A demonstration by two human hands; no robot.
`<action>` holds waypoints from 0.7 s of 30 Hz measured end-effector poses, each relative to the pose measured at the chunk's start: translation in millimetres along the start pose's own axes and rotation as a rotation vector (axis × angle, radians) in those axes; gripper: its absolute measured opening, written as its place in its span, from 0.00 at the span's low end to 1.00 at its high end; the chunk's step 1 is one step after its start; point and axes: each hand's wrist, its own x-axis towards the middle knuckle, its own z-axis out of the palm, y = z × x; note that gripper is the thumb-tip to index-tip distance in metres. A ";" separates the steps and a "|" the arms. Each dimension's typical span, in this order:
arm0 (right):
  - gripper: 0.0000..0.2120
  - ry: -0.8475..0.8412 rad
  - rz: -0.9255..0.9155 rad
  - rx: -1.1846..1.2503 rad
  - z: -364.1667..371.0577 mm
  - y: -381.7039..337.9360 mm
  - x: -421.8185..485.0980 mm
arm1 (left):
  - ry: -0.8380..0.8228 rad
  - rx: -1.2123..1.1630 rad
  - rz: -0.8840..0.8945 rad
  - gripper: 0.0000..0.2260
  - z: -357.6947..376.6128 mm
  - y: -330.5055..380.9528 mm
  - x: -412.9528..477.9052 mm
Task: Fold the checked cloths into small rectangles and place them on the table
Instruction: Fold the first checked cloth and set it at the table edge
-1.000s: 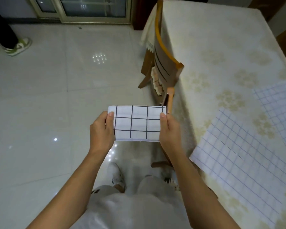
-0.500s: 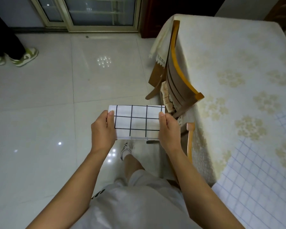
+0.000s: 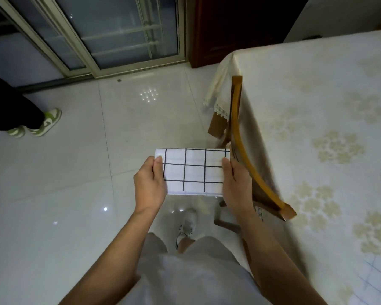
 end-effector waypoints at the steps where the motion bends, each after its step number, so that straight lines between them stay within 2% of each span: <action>1: 0.21 0.010 0.001 0.001 0.9 -4.1 12.7 | -0.009 0.002 0.004 0.19 2.5 4.5 13.0; 13: 0.17 -0.001 0.057 -0.004 36.1 -48.6 121.1 | -0.059 0.004 0.043 0.17 17.8 30.1 144.2; 21: 0.18 0.110 0.035 -0.054 94.6 -102.7 234.4 | -0.117 -0.026 0.095 0.18 12.4 57.7 290.9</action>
